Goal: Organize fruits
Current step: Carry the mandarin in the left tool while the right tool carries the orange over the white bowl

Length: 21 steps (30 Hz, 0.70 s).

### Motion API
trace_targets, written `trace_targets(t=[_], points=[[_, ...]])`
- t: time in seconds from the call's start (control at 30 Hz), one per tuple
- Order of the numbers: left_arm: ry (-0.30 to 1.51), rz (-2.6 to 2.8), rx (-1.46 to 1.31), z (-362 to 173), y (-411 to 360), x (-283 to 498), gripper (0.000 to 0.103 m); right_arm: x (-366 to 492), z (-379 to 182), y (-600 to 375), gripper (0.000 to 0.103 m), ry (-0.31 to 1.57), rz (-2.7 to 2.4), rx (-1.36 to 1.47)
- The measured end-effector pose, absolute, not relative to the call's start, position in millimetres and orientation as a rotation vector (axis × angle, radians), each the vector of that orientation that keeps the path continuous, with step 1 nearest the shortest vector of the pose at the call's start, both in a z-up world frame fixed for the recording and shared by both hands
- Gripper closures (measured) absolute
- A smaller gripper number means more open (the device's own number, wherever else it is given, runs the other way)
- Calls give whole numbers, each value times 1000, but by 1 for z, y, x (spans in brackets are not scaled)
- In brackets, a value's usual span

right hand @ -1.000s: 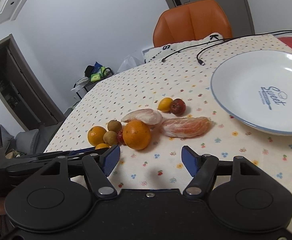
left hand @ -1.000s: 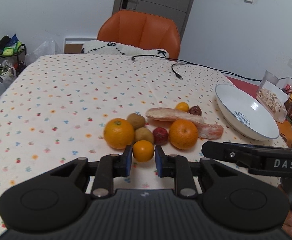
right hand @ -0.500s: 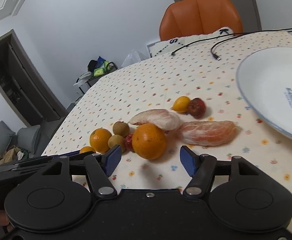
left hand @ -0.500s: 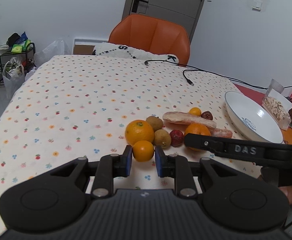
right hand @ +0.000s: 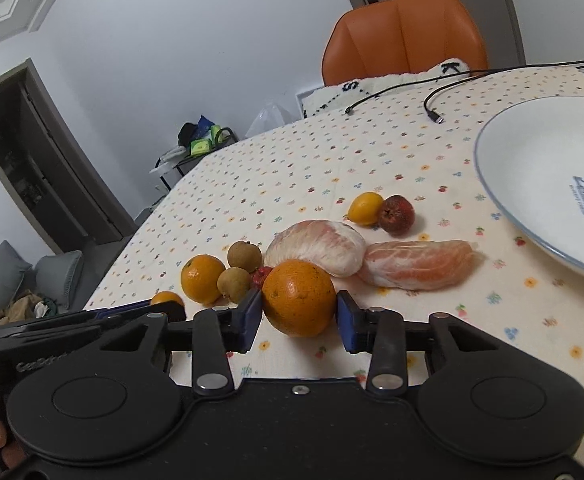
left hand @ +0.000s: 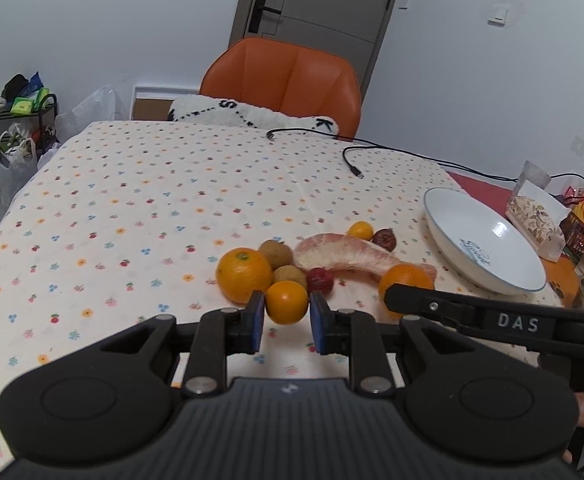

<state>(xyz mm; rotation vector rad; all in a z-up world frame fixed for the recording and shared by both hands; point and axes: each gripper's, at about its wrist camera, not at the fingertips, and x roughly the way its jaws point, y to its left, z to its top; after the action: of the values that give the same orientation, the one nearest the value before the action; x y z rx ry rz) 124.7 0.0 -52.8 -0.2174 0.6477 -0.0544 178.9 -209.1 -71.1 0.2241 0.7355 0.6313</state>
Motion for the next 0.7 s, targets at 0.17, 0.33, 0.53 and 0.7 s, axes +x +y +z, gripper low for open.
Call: trace_targets(t=[0.17,0.33,0.53,0.7], points=[[635,-75,-206,-48,-13,127,81,170,-65,-226,65,712,611,242],[625,-101,-197,-43,-29,131,81,164,-57,-245,65,680,583,262],[611,-131,-178,-37,-49,137,81,160,-50,-271,65,645,533,282],[601,-153,-153,-33,-68,141,81,156,-45,-292,65,619,495,295]])
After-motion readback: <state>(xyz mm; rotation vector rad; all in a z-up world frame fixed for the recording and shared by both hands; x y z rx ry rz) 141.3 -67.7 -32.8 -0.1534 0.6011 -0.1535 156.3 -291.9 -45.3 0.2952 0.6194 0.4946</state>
